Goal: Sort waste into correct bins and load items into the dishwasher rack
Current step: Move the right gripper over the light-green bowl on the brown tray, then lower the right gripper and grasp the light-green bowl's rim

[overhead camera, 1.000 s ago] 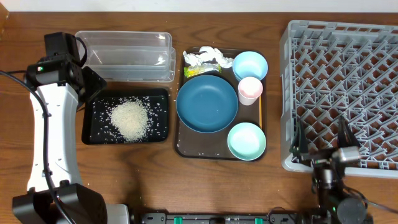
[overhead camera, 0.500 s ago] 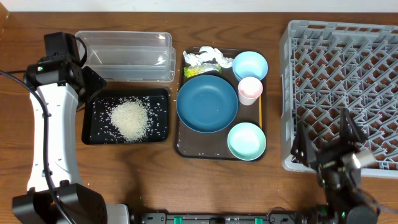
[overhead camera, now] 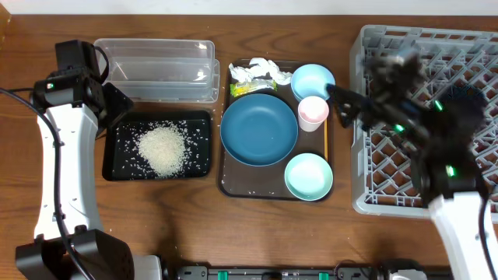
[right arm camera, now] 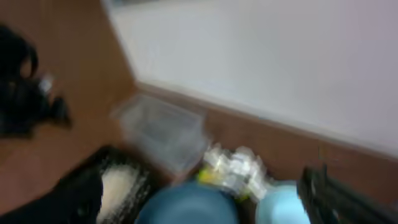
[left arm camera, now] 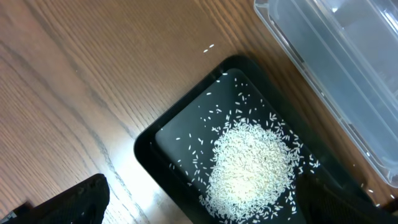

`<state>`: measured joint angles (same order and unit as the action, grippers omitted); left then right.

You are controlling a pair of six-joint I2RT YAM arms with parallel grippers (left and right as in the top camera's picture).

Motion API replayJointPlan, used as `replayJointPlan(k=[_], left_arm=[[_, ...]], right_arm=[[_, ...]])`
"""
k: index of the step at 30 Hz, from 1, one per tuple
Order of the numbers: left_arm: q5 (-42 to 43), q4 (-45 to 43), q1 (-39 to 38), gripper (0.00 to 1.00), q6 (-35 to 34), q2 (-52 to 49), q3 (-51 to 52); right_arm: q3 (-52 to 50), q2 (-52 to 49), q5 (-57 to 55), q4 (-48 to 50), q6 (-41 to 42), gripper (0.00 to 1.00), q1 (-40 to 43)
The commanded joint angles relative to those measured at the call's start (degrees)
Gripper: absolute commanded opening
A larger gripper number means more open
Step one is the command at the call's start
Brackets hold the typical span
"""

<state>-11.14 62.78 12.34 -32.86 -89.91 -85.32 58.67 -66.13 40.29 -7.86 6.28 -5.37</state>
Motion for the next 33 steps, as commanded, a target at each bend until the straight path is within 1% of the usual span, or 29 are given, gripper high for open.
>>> replayJointPlan(k=[1,4,9,10,13,15,17,20,22,24,27,29,33], left_arm=[[-0.9,0.2,0.2,0.97,-0.5,-0.2,-1.2],[-0.9,0.2,0.2,0.97,-0.5,-0.2,-1.2],[-0.9,0.2,0.2,0.97,-0.5,-0.2,-1.2],[-0.9,0.2,0.2,0.97,-0.5,-0.2,-1.2],[-0.9,0.2,0.2,0.97,-0.5,-0.2,-1.2],[-0.9,0.2,0.2,0.97,-0.5,-0.2,-1.2],[-0.9,0.2,0.2,0.97,-0.5,-0.2,-1.2],[-0.9,0.2,0.2,0.97,-0.5,-0.2,-1.2],[-0.9,0.2,0.2,0.97,-0.5,-0.2,-1.2],[-0.9,0.2,0.2,0.97,-0.5,-0.2,-1.2],[-0.9,0.2,0.2,0.97,-0.5,-0.2,-1.2],[-0.9,0.2,0.2,0.97,-0.5,-0.2,-1.2],[-0.9,0.2,0.2,0.97,-0.5,-0.2,-1.2]], right_arm=[[5.2,-4.3,3.3,-4.0,-5.7,0.99,-3.3],[5.1,-6.5,3.4,-6.5,-5.2,0.99,-4.5],[5.1,-9.2,7.8,-9.8,6.7,0.99,-4.7],[5.1,-9.5,7.7,-9.7,8.2,0.99,-4.7],[5.1,-10.1,4.7,-8.4,9.0,0.99,-4.9],[5.1,-10.2,0.9,-10.6,10.0,0.99,-5.8],[5.1,-10.2,-6.7,-14.6,10.0,0.99,-7.8],[5.1,-10.5,-25.6,-22.1,10.7,0.99,-13.5],[5.1,-11.1,-35.9,-25.7,12.2,0.99,-17.6],[5.1,-12.1,-42.6,-27.9,13.3,0.99,-21.4],[5.1,-14.4,-46.1,-29.1,16.0,0.99,-25.6],[5.1,-16.3,-45.5,-29.3,18.4,0.99,-27.1],[5.1,-21.0,-42.7,-30.0,18.5,0.99,-28.1]])
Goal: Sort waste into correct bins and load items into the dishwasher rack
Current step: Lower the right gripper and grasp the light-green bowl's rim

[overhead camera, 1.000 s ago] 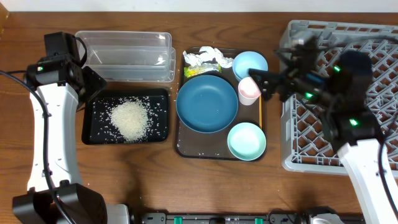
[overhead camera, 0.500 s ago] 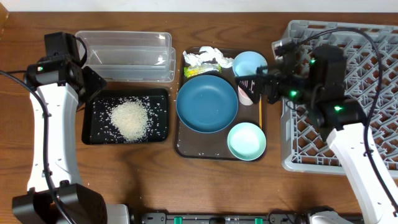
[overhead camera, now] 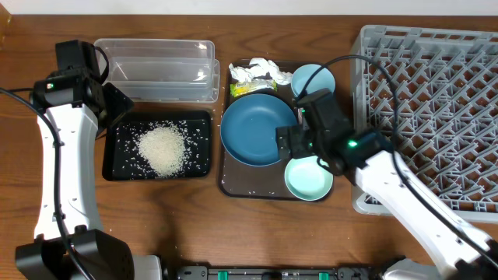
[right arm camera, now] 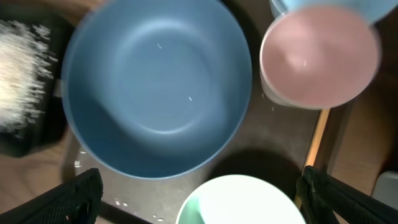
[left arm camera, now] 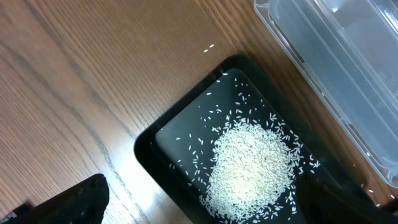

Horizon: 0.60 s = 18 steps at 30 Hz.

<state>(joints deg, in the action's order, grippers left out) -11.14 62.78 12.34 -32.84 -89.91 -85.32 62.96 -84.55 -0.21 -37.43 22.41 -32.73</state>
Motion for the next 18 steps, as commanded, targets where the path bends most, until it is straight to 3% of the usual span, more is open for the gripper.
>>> replayJointPlan(k=[1,6,18], left_arm=[[-0.9,0.2,0.2,0.97,-0.5,-0.2,-1.2],[-0.9,0.2,0.2,0.97,-0.5,-0.2,-1.2],[-0.9,0.2,0.2,0.97,-0.5,-0.2,-1.2]], right_arm=[[0.9,-3.9,-1.7,-1.0,2.0,0.99,-0.8],[0.9,-8.3,0.9,-4.0,-1.1,0.99,-1.4],[5.2,-8.5,-1.2,-8.0,-4.3,0.99,-6.4]])
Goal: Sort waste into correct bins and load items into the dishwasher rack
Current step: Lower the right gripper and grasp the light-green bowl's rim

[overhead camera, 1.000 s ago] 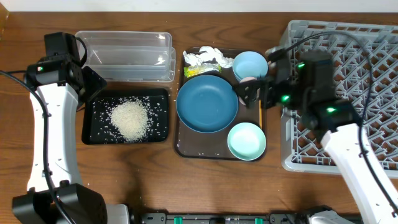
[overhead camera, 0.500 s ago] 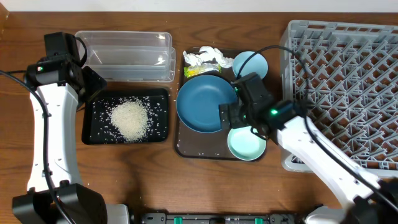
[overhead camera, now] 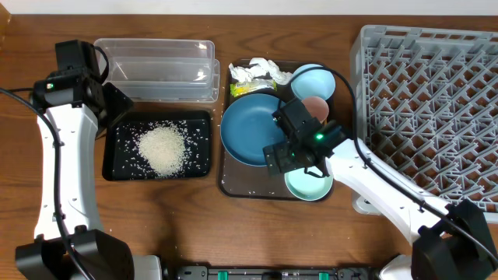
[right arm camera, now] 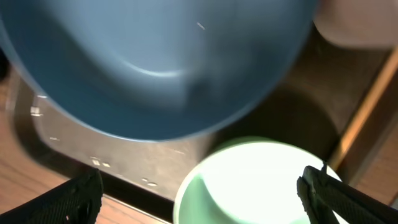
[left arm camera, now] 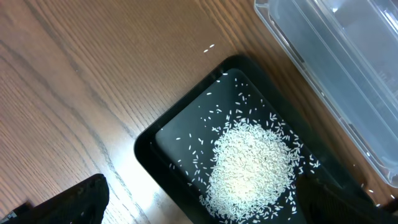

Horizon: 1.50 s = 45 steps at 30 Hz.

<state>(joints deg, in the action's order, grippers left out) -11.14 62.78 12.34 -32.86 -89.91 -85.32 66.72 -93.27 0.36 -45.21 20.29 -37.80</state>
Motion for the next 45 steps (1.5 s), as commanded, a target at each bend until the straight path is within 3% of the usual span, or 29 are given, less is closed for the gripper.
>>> replayJointPlan(k=[1,10,27,37,45], left_arm=[[-0.9,0.2,0.2,0.97,-0.5,-0.2,-1.2],[-0.9,0.2,0.2,0.97,-0.5,-0.2,-1.2],[-0.9,0.2,0.2,0.97,-0.5,-0.2,-1.2],[-0.9,0.2,0.2,0.97,-0.5,-0.2,-1.2],[-0.9,0.2,0.2,0.97,-0.5,-0.2,-1.2]], right_arm=[[1.4,-0.3,-3.1,-0.2,-2.1,0.99,-1.6],[1.4,-6.6,-5.0,0.7,3.2,0.99,-2.2],[1.3,-8.0,-2.9,-2.4,3.2,0.99,-4.3],[0.5,-8.0,-1.4,-3.9,3.5,0.65,-4.3],[0.1,-8.0,-1.4,-4.6,4.8,0.59,-5.7]])
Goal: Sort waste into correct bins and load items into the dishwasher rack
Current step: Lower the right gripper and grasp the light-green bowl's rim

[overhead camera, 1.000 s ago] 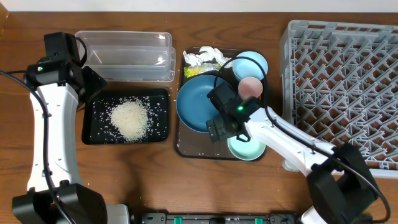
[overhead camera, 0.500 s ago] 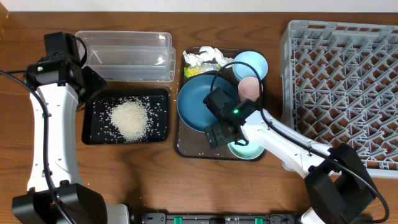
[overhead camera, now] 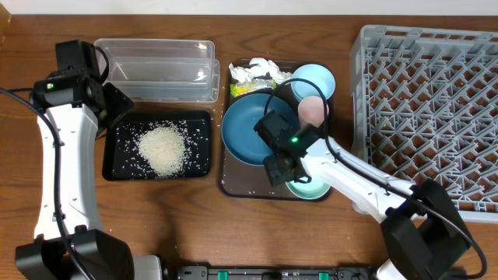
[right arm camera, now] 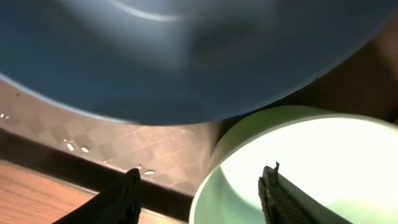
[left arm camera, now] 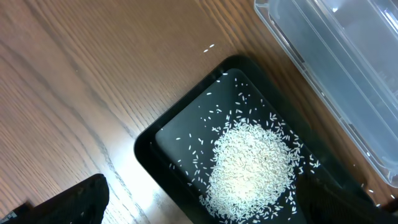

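Observation:
A mint green bowl (right arm camera: 298, 168) sits at the front right of the brown tray (overhead camera: 233, 185). My right gripper (right arm camera: 199, 194) is open low over its left rim: one finger stands outside over the tray, the other inside the bowl. In the overhead view the right gripper (overhead camera: 280, 168) hides the left side of the mint bowl (overhead camera: 314, 187). Beside it lie a blue plate (overhead camera: 247, 131), a pink cup (overhead camera: 314, 108), a light blue bowl (overhead camera: 315, 78) and crumpled wrappers (overhead camera: 257, 71). My left gripper (left arm camera: 205, 208) hangs open above the black tray of rice (left arm camera: 252, 165).
The grey dishwasher rack (overhead camera: 428, 101) fills the right side of the table. A clear plastic container (overhead camera: 159, 68) stands at the back left, behind the black rice tray (overhead camera: 117, 163). Loose rice grains lie on the brown tray's front.
My right gripper has come lower and closer onto the mint bowl's left rim, and its jaws stand narrower than before, one each side of the rim. The left arm is unchanged.
My right arm was near the rack, blurred in motion. Then it was over the brown tray above the plate, cup and mint bowl, jaws wide. Then it hung lower between plate and mint bowl, and now it straddles the bowl's rim. The left arm stayed over the rice.

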`<state>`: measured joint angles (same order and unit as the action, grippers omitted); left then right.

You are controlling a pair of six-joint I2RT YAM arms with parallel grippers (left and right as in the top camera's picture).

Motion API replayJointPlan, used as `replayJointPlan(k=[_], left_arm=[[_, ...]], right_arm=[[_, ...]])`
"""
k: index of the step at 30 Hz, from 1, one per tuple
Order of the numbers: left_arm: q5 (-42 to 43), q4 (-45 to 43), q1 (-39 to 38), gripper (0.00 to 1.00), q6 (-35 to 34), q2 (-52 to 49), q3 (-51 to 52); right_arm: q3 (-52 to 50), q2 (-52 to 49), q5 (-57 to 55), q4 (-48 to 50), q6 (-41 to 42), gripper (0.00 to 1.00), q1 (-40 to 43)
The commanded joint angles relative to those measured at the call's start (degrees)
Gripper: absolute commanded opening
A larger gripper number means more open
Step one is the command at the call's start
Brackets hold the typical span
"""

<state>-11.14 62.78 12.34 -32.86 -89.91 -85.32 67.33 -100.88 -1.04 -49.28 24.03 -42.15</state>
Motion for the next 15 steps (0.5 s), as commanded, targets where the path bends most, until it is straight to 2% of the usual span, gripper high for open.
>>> replayJointPlan(k=[1,8,15], left_arm=[[-0.9,0.2,0.2,0.97,-0.5,-0.2,-1.2],[-0.9,0.2,0.2,0.97,-0.5,-0.2,-1.2],[-0.9,0.2,0.2,0.97,-0.5,-0.2,-1.2]], right_arm=[[-0.6,-0.4,0.0,-0.9,1.5,0.59,-1.6],[-3.3,-0.4,0.0,1.0,2.7,0.51,-2.8],[-4.0,-0.4,-0.1,1.3,4.7,0.36,-3.3]])
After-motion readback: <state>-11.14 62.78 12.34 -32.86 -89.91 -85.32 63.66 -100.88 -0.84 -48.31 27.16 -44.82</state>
